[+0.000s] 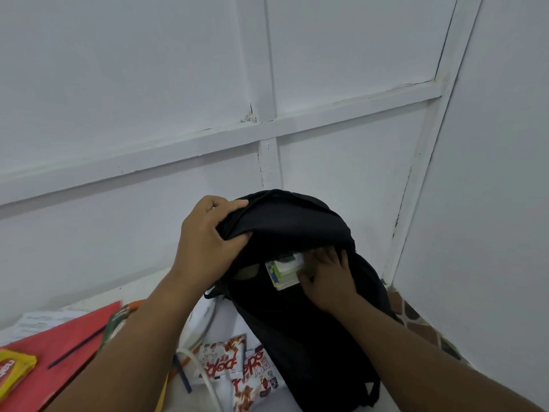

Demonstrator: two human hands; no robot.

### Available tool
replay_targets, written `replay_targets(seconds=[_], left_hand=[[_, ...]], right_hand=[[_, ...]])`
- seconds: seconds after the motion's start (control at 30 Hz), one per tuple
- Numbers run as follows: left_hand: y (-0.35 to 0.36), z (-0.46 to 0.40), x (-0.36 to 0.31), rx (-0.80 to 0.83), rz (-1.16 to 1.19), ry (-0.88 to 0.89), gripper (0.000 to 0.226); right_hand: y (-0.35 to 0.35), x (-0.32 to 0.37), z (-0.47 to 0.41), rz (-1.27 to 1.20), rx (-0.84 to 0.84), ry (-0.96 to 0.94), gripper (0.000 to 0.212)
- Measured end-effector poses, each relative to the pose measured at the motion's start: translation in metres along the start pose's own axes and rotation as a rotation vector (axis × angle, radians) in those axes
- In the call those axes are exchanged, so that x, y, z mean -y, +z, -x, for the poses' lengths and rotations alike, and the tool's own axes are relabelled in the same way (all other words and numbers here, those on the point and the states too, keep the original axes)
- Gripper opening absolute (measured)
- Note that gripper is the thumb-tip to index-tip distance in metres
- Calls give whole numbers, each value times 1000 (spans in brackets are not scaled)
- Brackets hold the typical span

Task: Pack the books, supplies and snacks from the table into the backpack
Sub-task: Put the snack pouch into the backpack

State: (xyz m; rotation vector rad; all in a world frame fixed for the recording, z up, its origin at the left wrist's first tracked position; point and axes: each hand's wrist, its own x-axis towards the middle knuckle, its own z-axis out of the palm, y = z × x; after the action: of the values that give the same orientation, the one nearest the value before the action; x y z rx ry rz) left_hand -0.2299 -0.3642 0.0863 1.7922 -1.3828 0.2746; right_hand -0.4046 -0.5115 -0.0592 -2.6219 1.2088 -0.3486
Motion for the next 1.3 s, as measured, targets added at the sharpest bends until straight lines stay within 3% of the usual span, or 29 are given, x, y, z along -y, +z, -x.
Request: replay_targets(seconds=[0.1, 0.23, 0.33, 0.4, 0.5, 0.63, 0.73, 0.87, 0.97, 1.07, 1.13, 1.2, 1.3], left_hand=[[6, 16, 7, 53, 9, -71, 53], [26, 61, 20, 206, 1, -224, 59], [34, 100, 22, 381, -27, -328, 67], [30, 121, 16, 433, -32, -311, 71], [11, 145, 6, 362, 12, -290, 62], [-27, 178, 13, 133, 17, -326, 30], [-57, 209, 37, -4, 10, -444, 20], [-92, 243, 74, -44, -6, -645, 25], [-110, 254, 101, 7, -32, -769, 28], [-125, 260, 127, 57, -40, -822, 42], [-134, 259, 143, 102, -7, -822, 35], [-141, 253, 154, 149, 67, -810, 21], [-145, 244, 174, 249, 112, -785, 34]], right_hand=[[-10, -2, 14, -147, -42, -31, 61], [-17, 14, 64, -444, -316, -159, 29], [-26, 33, 88, -485, -424, -289, 25], [-29, 43, 95, -440, -388, -344, 31], [-25, 54, 103, -394, -281, -352, 40], [-20, 76, 123, -523, -327, -386, 34], [-19, 110, 140, -615, -349, -443, 30], [-15, 161, 158, -558, -360, -430, 30], [-3, 199, 163, -660, -235, -489, 30], [25, 234, 165, -724, 161, -408, 36], [57, 246, 163, -616, 346, -274, 43], [80, 254, 160, -553, 409, -154, 47], [96, 267, 147, -555, 381, -8, 45]])
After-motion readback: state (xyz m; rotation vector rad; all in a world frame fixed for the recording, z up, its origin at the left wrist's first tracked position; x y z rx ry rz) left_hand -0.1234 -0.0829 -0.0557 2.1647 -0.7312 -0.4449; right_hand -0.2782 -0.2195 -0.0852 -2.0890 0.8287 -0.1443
